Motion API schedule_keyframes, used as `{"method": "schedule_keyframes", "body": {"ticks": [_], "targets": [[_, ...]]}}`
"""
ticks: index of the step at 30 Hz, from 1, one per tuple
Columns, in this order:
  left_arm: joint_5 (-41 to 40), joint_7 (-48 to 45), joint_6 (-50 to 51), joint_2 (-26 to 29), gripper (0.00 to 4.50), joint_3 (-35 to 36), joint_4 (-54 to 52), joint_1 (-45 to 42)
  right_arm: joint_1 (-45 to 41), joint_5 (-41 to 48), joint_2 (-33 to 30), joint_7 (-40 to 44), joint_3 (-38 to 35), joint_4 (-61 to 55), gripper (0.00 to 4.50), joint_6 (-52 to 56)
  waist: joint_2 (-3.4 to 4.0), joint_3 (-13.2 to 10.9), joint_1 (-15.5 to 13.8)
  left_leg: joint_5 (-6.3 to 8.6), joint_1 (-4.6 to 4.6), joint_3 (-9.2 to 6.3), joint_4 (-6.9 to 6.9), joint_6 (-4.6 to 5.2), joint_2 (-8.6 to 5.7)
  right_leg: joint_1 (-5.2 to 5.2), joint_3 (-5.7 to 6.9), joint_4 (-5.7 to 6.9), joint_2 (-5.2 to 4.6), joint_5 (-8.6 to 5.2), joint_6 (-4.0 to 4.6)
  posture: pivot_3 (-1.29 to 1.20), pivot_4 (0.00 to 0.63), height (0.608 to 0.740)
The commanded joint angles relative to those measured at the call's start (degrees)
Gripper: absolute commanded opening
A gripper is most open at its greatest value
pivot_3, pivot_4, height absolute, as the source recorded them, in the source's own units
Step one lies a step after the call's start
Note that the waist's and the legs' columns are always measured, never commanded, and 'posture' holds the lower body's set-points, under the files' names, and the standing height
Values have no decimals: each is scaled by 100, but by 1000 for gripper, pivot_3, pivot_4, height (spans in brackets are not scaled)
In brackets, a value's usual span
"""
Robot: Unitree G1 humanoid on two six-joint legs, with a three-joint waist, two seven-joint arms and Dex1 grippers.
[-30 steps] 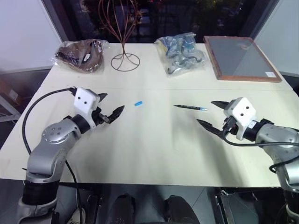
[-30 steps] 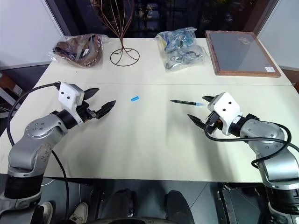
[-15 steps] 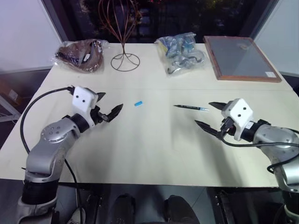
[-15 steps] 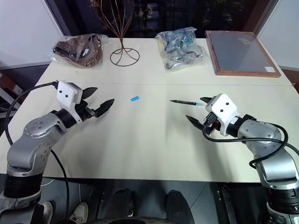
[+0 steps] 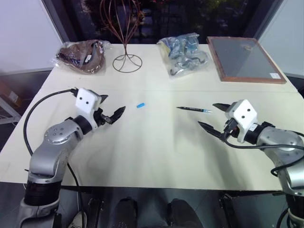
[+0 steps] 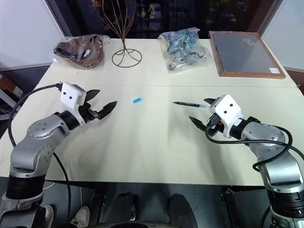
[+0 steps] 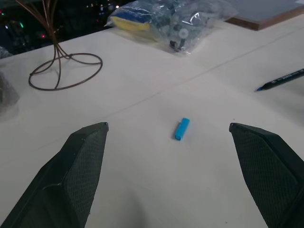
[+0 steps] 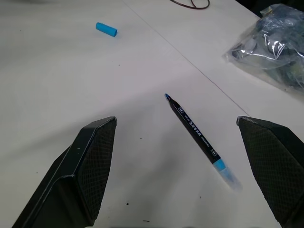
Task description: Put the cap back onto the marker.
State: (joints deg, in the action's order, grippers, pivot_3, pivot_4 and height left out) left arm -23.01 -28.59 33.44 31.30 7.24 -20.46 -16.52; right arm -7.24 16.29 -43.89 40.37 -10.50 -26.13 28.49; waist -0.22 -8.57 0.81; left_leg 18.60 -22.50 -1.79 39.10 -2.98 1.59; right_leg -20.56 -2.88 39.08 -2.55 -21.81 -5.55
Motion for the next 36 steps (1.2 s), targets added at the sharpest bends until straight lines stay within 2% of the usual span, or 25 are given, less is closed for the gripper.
{"method": "schedule_keyframes", "body": {"ticks": [1,8,14,19,25,30,36], "targets": [[57,-68,-113,30,4285,-31,31,-144,-15,89,32,-84,-103,-299,4189,24,0,0,1,0,0,0,0,0,0,0,0,0,0,0,0,0,150,740],[189,-118,-265,-31,4285,-142,583,-407,-2,94,89,-225,-72,-445,4189,108,0,0,1,0,0,0,0,0,-2,0,0,0,0,0,0,0,150,740],[503,-623,-910,-308,4285,-562,2342,-1166,168,71,325,-522,42,-827,4189,293,-1,0,-8,0,0,-1,2,0,-8,0,2,1,0,0,0,0,150,740],[1014,-1259,-1988,-482,4285,-938,4659,-2139,281,69,726,-1008,145,-1313,4189,567,-1,0,9,0,0,-1,1,0,-22,-6,6,3,3,0,0,0,150,740],[1487,-2098,-3301,-576,4285,-1129,6913,-3313,480,202,1239,-1565,219,-1939,4189,1008,-2,-1,16,0,-2,-1,-2,-1,-28,-14,13,9,2,0,0,0,150,740],[1835,-2498,-3991,-623,4285,-1164,8159,-4050,540,600,1577,-1761,369,-2275,4189,1520,-2,-1,30,-1,-3,-3,-3,-1,-31,-18,17,12,0,0,0,0,150,740],[1972,-2887,-4312,-726,4285,-1091,8853,-4385,512,676,1661,-1870,607,-2113,4189,1794,-2,-1,42,0,-3,-5,-5,-1,-32,-22,20,16,0,0,0,0,150,740]]}}
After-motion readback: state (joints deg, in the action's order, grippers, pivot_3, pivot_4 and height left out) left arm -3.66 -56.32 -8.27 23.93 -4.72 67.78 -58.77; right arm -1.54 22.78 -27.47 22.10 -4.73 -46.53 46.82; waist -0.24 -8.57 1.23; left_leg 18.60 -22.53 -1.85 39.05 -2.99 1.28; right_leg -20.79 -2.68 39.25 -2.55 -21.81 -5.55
